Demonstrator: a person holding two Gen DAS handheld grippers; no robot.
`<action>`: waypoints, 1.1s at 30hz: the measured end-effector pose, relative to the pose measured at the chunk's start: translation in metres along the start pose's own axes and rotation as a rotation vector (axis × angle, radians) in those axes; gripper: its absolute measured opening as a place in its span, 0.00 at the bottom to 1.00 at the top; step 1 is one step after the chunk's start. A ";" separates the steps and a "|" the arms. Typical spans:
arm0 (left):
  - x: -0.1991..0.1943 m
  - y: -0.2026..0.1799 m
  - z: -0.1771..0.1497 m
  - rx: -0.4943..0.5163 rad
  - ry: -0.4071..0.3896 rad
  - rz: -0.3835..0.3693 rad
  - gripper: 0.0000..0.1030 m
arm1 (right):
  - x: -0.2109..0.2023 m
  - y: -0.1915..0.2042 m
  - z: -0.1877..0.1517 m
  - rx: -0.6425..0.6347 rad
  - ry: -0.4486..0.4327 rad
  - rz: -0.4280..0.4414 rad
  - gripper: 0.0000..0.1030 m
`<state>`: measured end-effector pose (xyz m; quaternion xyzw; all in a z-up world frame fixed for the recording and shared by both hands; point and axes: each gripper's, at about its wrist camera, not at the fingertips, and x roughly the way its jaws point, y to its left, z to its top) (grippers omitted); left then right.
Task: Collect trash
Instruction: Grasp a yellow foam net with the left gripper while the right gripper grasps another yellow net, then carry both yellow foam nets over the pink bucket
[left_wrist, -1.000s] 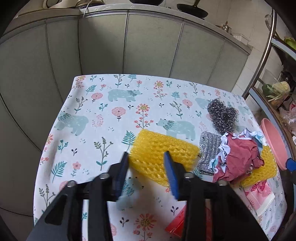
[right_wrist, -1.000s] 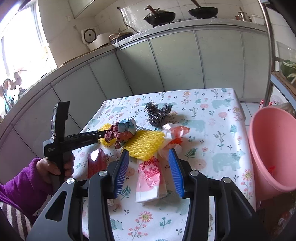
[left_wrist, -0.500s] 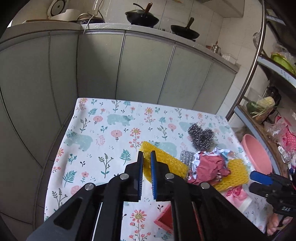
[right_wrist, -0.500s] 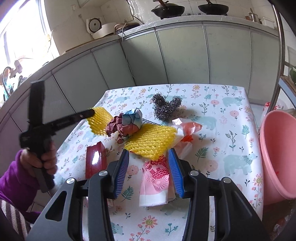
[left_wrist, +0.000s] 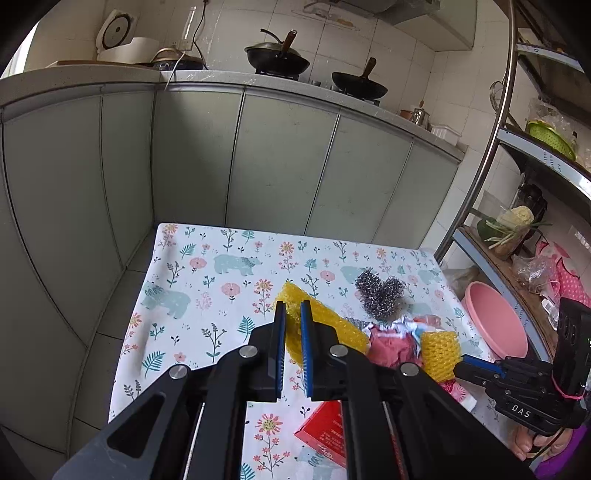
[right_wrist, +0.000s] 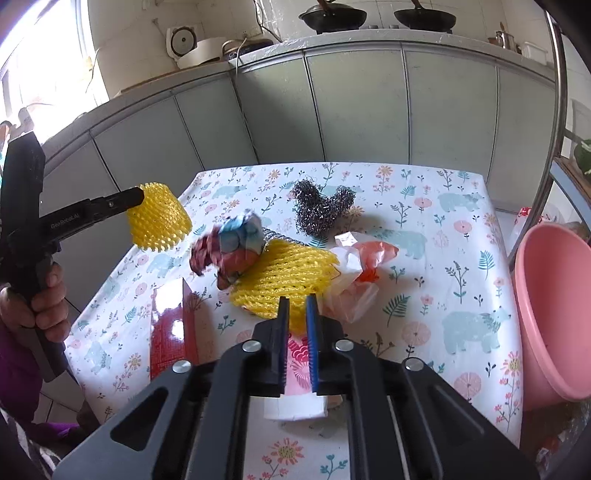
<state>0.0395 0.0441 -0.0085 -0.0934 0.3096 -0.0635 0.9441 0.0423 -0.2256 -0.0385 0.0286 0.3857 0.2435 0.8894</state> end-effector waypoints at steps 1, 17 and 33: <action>-0.003 -0.001 0.001 0.004 -0.006 0.000 0.07 | -0.003 0.000 0.000 0.001 -0.005 0.002 0.07; -0.040 -0.033 0.012 0.059 -0.083 -0.032 0.07 | -0.073 -0.011 0.006 0.034 -0.170 -0.018 0.06; -0.025 -0.117 0.023 0.155 -0.079 -0.181 0.07 | -0.115 -0.073 -0.004 0.173 -0.270 -0.151 0.06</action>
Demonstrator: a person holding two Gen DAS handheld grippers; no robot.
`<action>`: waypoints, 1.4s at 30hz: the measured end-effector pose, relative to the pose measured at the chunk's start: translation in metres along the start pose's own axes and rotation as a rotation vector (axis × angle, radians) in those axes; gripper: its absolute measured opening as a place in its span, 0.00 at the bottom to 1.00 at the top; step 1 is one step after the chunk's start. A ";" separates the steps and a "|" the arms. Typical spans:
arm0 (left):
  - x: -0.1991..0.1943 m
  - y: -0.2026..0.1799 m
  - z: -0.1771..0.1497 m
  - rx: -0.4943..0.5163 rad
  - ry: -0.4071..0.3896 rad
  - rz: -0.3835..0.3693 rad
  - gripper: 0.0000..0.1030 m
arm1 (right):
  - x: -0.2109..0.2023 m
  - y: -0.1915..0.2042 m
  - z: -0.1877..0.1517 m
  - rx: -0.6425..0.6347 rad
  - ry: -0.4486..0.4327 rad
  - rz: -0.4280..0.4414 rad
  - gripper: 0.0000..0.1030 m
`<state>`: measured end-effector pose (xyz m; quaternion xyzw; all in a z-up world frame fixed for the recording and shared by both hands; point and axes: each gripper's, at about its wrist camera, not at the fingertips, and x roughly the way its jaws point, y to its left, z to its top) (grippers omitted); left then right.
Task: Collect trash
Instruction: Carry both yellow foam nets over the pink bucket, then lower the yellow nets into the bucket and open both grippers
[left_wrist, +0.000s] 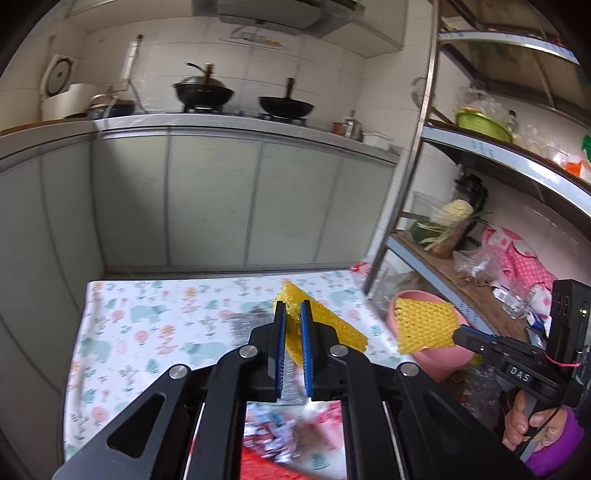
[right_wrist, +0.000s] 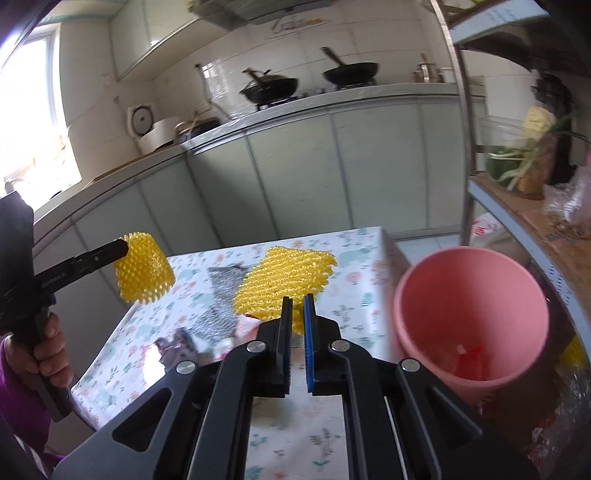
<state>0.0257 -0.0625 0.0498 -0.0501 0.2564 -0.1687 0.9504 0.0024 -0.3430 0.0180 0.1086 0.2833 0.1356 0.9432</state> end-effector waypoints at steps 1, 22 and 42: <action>0.003 -0.005 0.001 0.006 0.002 -0.010 0.07 | -0.002 -0.005 0.000 0.009 -0.004 -0.010 0.06; 0.130 -0.167 0.004 0.180 0.149 -0.225 0.07 | -0.017 -0.117 -0.018 0.180 -0.009 -0.262 0.06; 0.210 -0.203 -0.035 0.211 0.304 -0.213 0.08 | 0.007 -0.154 -0.031 0.241 0.051 -0.303 0.07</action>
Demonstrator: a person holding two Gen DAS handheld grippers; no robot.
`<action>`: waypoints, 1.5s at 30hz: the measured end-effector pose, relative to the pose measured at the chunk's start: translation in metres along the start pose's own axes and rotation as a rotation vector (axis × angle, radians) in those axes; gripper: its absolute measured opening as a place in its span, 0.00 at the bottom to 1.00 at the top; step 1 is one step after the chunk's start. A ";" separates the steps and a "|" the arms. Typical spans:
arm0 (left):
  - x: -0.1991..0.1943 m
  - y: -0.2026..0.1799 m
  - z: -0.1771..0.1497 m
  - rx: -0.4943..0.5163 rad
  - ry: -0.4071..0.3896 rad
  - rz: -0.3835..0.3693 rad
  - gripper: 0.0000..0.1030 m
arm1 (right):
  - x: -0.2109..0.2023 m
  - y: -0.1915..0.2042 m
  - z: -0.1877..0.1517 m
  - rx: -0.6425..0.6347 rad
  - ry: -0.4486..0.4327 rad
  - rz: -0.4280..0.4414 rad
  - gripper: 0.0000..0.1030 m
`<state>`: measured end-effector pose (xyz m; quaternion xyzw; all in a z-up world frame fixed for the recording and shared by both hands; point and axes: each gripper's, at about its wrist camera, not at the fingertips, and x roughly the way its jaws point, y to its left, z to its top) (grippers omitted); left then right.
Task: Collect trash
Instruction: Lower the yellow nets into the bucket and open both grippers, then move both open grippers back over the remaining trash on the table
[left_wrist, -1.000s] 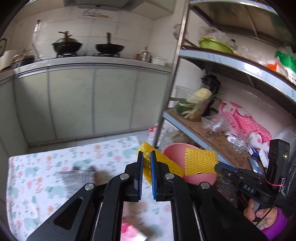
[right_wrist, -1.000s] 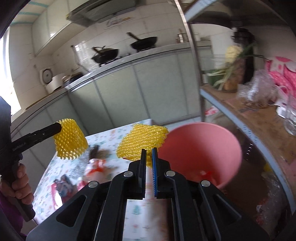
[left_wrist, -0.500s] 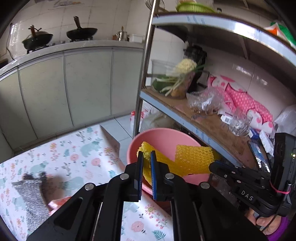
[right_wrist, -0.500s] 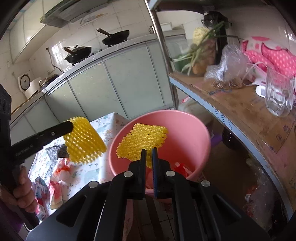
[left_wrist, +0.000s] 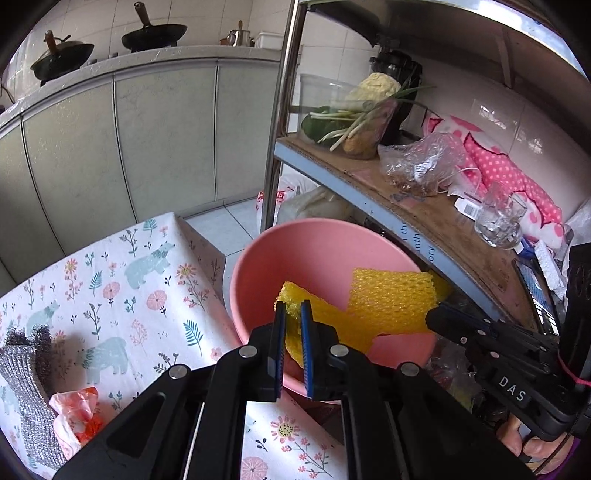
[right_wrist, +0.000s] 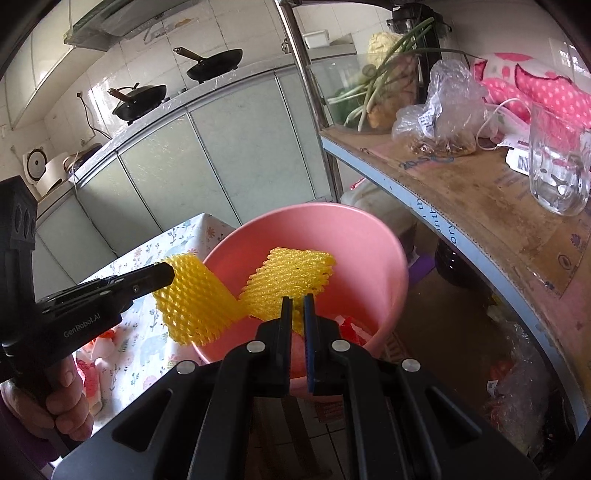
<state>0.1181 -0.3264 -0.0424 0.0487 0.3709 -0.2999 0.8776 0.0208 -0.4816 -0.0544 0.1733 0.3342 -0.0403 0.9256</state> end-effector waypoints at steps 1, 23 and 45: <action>0.001 0.000 0.000 -0.002 -0.002 -0.001 0.08 | 0.002 0.000 0.000 0.000 0.004 0.001 0.07; -0.019 0.000 0.003 -0.060 0.009 -0.030 0.42 | -0.001 0.008 0.003 -0.011 0.022 0.026 0.19; -0.099 -0.014 -0.020 -0.030 -0.064 -0.023 0.43 | -0.062 0.050 -0.008 -0.080 -0.028 0.070 0.32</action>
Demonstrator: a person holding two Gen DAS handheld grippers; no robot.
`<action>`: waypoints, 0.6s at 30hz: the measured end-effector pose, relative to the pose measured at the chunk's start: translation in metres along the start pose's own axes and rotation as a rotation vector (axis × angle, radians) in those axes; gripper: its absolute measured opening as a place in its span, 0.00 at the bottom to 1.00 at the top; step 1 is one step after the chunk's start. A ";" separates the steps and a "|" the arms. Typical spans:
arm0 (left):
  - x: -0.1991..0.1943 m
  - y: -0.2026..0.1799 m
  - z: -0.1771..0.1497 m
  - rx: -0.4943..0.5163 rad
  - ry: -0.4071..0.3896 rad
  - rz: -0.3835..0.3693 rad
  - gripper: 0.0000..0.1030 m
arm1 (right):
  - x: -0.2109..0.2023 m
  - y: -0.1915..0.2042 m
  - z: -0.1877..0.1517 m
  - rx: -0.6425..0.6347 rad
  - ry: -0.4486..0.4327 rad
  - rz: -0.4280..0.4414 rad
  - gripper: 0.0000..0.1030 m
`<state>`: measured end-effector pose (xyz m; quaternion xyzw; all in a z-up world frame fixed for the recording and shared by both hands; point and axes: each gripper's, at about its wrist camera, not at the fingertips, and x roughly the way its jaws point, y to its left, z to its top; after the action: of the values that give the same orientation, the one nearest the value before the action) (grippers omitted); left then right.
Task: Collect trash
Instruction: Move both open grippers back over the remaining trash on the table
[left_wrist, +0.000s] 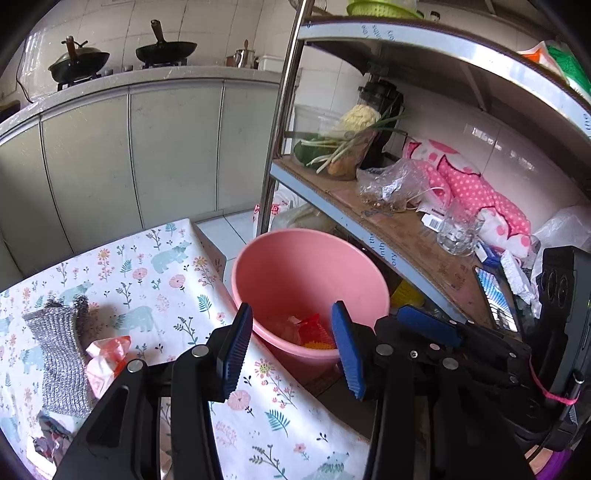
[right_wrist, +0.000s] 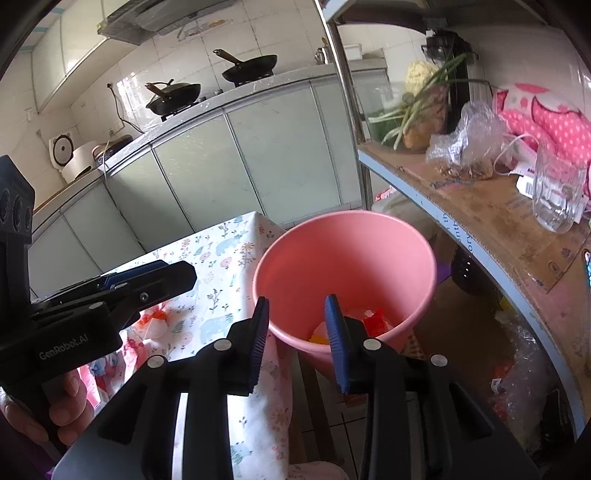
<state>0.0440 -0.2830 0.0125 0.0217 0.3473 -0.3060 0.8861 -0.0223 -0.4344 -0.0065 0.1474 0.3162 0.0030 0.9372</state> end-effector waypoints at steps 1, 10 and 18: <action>-0.004 0.000 -0.001 0.001 -0.007 0.000 0.43 | -0.003 0.003 0.000 -0.006 -0.004 0.002 0.32; -0.033 0.002 -0.009 -0.004 -0.036 -0.002 0.43 | -0.018 0.032 -0.004 -0.062 -0.016 0.027 0.32; -0.061 0.019 -0.032 -0.038 -0.034 0.017 0.44 | -0.022 0.064 -0.017 -0.126 0.006 0.079 0.32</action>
<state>-0.0002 -0.2274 0.0234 0.0028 0.3378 -0.2922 0.8947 -0.0441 -0.3713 0.0117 0.1006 0.3121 0.0602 0.9428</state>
